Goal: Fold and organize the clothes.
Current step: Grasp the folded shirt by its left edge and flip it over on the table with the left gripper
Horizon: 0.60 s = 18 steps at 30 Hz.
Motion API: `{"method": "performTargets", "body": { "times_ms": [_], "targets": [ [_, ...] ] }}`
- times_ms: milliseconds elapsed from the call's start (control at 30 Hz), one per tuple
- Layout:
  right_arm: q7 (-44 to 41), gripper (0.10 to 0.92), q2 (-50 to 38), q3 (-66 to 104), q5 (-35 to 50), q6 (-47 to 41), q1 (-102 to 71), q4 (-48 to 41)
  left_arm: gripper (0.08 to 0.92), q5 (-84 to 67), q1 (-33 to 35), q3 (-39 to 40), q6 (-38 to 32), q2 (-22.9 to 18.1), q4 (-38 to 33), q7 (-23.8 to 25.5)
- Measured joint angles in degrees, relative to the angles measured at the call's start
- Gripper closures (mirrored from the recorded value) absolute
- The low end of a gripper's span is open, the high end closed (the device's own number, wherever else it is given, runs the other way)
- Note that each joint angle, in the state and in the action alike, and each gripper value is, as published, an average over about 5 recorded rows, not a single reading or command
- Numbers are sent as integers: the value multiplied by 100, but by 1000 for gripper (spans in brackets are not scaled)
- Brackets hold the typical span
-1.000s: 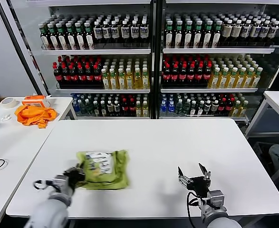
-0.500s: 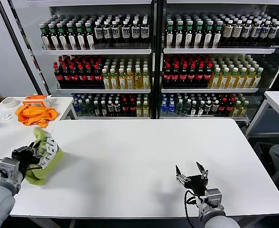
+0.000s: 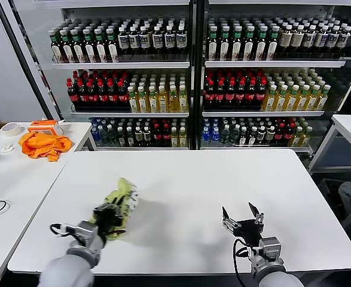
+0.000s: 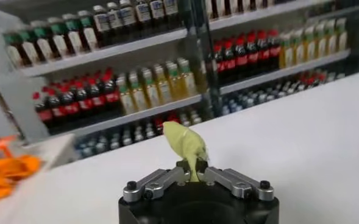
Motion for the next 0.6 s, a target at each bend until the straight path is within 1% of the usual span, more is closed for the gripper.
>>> {"method": "performTargets", "body": {
  "times_ms": [67, 167, 300, 400, 600],
  "targets": [
    [-3, 203, -4, 4, 0, -3, 2, 4, 896, -22, -107, 172, 2, -203, 55, -86],
    [-5, 203, -23, 24, 1, -12, 13, 25, 860, -160, -281, 396, 4, -491, 163, -266],
    [-5, 203, -65, 68, 6, -22, 40, 59, 747, -519, -544, 608, -3, -836, 348, -522],
    [1, 203, -91, 95, 23, -39, 69, 68, 661, -815, -748, 710, -37, -1018, 478, -660],
    [-34, 203, -130, 82, 118, -136, 144, 112, 488, -1208, -1041, 765, -165, -1138, 561, -745]
  ]
}}
